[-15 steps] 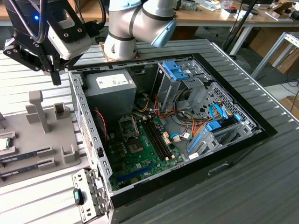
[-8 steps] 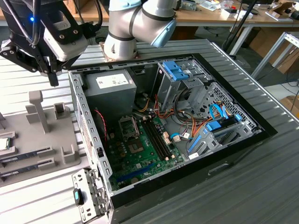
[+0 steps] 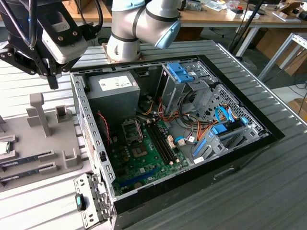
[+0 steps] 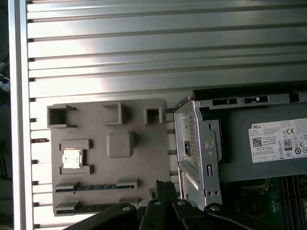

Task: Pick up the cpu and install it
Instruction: 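Reach for the cpu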

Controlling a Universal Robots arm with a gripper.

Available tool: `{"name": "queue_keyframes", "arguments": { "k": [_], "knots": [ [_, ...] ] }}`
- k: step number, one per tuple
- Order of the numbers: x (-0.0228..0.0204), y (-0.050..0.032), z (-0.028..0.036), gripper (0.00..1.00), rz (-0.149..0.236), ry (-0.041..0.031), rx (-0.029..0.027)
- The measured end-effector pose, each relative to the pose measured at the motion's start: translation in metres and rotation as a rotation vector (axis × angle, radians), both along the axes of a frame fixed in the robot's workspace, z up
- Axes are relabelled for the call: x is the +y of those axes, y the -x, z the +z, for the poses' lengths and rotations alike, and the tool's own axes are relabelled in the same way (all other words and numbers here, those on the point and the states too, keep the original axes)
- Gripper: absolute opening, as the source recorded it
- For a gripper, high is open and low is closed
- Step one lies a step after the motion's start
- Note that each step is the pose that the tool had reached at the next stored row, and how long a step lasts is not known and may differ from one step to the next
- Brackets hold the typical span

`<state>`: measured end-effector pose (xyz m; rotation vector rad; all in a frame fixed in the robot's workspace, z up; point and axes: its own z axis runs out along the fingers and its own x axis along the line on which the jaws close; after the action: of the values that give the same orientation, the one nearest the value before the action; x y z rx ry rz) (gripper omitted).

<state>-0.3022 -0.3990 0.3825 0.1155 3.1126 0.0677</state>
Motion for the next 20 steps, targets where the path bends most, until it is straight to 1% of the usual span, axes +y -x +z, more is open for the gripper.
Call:
{"name": "queue_keyframes", "arguments": {
  "k": [20],
  "knots": [
    [0.0, 0.0043, -0.0032, 0.11, 0.0, 0.0, 0.0]
  ]
}}
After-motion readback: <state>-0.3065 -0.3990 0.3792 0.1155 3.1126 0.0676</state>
